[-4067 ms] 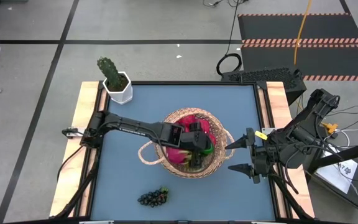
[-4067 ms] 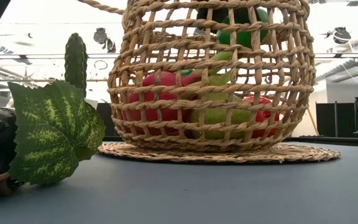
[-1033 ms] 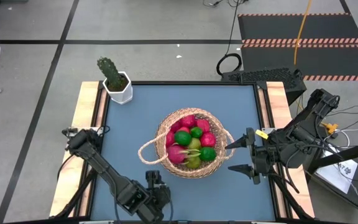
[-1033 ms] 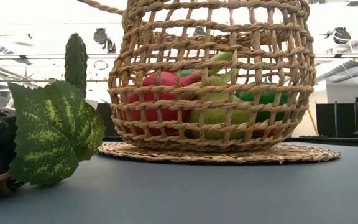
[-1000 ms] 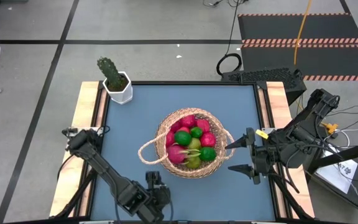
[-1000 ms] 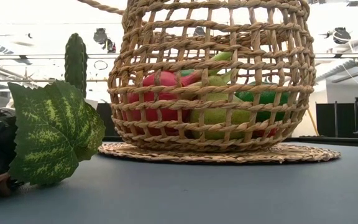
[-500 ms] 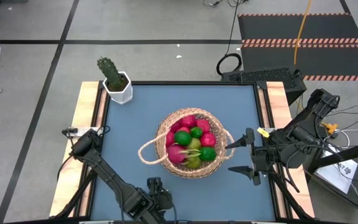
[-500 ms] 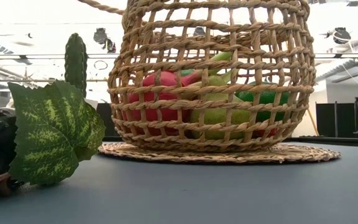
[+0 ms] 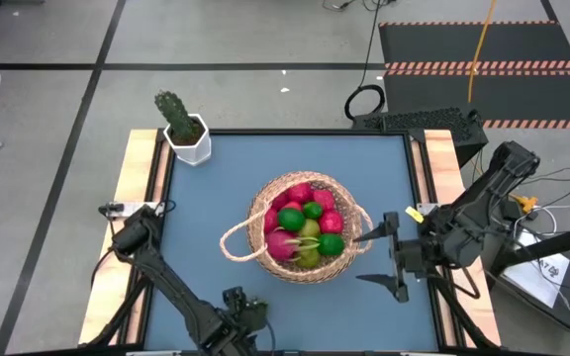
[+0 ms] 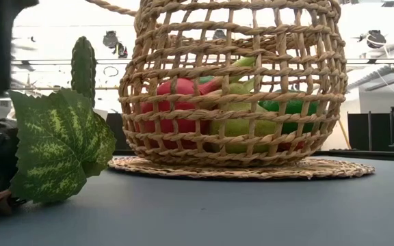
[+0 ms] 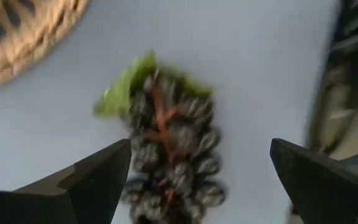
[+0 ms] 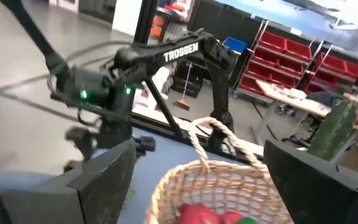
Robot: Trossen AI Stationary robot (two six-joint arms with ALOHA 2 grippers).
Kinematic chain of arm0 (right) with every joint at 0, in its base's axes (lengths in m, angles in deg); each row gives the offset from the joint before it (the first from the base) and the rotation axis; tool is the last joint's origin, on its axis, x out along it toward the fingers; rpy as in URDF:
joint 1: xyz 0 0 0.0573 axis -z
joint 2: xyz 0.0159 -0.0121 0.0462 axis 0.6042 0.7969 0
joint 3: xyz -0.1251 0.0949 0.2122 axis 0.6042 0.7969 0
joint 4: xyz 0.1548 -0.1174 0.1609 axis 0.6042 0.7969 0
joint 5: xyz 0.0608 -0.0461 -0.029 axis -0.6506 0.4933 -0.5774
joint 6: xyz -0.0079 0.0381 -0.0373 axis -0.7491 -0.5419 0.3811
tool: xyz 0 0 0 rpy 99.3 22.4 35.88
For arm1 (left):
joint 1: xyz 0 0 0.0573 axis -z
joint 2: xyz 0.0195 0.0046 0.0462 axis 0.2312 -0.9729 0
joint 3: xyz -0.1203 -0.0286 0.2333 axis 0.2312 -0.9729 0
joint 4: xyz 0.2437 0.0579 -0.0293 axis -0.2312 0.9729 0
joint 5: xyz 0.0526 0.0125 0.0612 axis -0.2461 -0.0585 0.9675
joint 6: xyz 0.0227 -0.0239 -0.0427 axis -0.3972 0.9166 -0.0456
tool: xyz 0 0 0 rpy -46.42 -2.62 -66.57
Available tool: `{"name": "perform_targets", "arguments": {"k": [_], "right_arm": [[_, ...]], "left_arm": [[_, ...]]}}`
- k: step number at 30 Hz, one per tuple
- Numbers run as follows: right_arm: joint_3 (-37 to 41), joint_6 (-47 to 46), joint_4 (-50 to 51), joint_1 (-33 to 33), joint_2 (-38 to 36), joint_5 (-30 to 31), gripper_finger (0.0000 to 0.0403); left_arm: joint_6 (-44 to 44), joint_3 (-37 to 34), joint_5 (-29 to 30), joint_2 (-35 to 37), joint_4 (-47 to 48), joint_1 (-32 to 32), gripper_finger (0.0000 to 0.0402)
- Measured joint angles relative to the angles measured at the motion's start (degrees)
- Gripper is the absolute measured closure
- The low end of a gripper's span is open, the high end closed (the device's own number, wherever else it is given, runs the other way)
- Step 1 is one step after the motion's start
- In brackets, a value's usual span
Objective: Build produce basket
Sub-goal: Put the black grapes into the brown basket
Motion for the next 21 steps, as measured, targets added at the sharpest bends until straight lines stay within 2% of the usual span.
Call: {"name": "perform_targets", "arguments": {"k": [4, 8, 14, 21], "right_arm": [[2.6, -2.5, -6.0, 0.0, 2.2, 0.0, 0.0055], [2.8, -1.1, -12.6, 0.0, 6.8, 0.0, 0.0055], [2.8, -0.8, -22.9, -1.4, 16.8, -0.1, 0.0055], [2.8, -9.3, -32.3, -3.2, 29.7, 0.3, 0.0055]], "left_arm": [[3.1, -3.4, 0.1, 0.0, -1.8, 1.2, 0.0016], [4.9, -5.7, 0.9, -0.1, -2.6, 2.3, 0.0016], [6.5, -8.1, 5.5, 0.0, -3.0, 2.8, 0.0016], [8.5, -10.9, 5.9, 0.0, -3.1, 1.3, 0.0016]]}}
